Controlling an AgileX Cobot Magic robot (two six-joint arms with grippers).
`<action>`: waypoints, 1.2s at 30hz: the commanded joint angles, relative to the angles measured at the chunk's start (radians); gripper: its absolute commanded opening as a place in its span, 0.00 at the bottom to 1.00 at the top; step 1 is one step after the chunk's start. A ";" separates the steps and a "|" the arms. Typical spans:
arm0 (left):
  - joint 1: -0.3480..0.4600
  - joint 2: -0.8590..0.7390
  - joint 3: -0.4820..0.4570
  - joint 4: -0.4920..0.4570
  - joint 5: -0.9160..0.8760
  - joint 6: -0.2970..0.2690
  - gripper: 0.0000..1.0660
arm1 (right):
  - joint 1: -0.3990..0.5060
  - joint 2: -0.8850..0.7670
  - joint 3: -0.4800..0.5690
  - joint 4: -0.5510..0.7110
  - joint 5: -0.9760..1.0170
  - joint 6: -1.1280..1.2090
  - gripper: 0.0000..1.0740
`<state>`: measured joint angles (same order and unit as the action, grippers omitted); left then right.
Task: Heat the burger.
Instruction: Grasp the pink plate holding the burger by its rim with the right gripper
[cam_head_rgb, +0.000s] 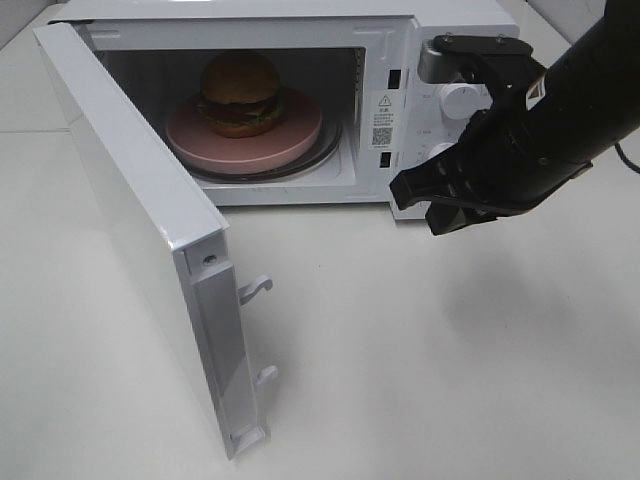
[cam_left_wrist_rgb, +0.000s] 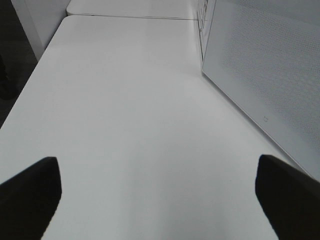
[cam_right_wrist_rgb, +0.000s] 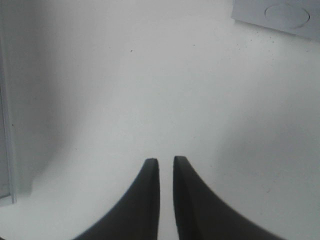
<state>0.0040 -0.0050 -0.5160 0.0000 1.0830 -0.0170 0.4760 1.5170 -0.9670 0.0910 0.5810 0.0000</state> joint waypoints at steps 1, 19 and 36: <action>0.002 -0.011 0.001 0.000 -0.015 -0.004 0.92 | 0.001 -0.012 -0.028 -0.020 0.056 -0.137 0.08; 0.002 -0.011 0.001 0.000 -0.015 -0.004 0.92 | 0.001 -0.012 -0.035 -0.024 0.110 -1.111 0.15; 0.002 -0.011 0.001 0.000 -0.015 -0.004 0.92 | 0.001 -0.012 -0.035 -0.053 -0.027 -1.210 0.93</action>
<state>0.0040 -0.0050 -0.5160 0.0000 1.0830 -0.0170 0.4780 1.5100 -0.9960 0.0390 0.5650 -1.2240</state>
